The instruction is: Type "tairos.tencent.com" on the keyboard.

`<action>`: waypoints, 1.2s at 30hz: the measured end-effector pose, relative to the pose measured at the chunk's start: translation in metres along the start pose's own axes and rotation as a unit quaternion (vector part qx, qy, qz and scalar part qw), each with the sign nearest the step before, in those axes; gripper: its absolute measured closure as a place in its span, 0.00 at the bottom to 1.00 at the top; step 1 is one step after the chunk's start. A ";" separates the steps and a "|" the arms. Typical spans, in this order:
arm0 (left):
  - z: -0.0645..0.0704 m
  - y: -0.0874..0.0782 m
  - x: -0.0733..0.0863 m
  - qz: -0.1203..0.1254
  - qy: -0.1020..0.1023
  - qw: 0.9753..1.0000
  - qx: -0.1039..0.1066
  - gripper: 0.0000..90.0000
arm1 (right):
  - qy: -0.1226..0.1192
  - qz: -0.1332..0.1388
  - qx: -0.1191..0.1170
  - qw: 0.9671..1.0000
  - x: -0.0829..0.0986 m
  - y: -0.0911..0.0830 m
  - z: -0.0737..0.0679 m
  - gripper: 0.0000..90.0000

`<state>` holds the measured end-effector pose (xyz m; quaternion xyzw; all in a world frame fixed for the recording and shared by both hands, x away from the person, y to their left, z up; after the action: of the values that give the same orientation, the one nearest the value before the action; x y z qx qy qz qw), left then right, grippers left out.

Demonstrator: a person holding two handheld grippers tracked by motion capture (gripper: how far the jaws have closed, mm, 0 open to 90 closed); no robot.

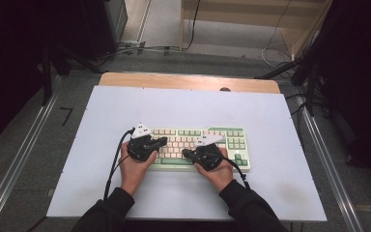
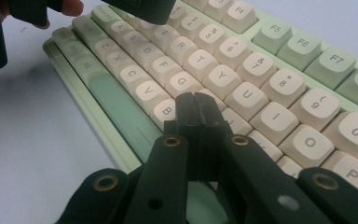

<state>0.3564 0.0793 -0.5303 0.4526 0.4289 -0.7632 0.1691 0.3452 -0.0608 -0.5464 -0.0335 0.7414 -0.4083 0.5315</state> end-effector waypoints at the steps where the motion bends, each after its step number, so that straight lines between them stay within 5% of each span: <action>1: 0.000 0.000 0.000 0.000 0.000 1.000 0.001 1.00 | 0.001 -0.001 0.000 1.000 0.000 -0.001 0.000 0.98; 7: 0.000 0.001 -0.001 0.001 -0.005 1.000 0.004 1.00 | 0.010 0.020 0.001 1.000 -0.008 -0.011 0.002 0.98; 36: 0.017 0.026 -0.003 -0.017 0.006 1.000 0.021 1.00 | 0.033 0.033 0.019 0.999 -0.009 -0.026 0.024 0.98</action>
<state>0.3655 0.0508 -0.5374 0.4531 0.4214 -0.7721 0.1446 0.3584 -0.0874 -0.5257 0.0152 0.7512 -0.4055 0.5206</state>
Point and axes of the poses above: each handheld gripper's, and its own axes: y roughly forward along the jaws, x roughly out of its underside, z roughly to its right, the point moved 8 cm from there along y, roughly forward along the jaws, and after that the axes turned 1 degree about z, right-handed, at the moved point
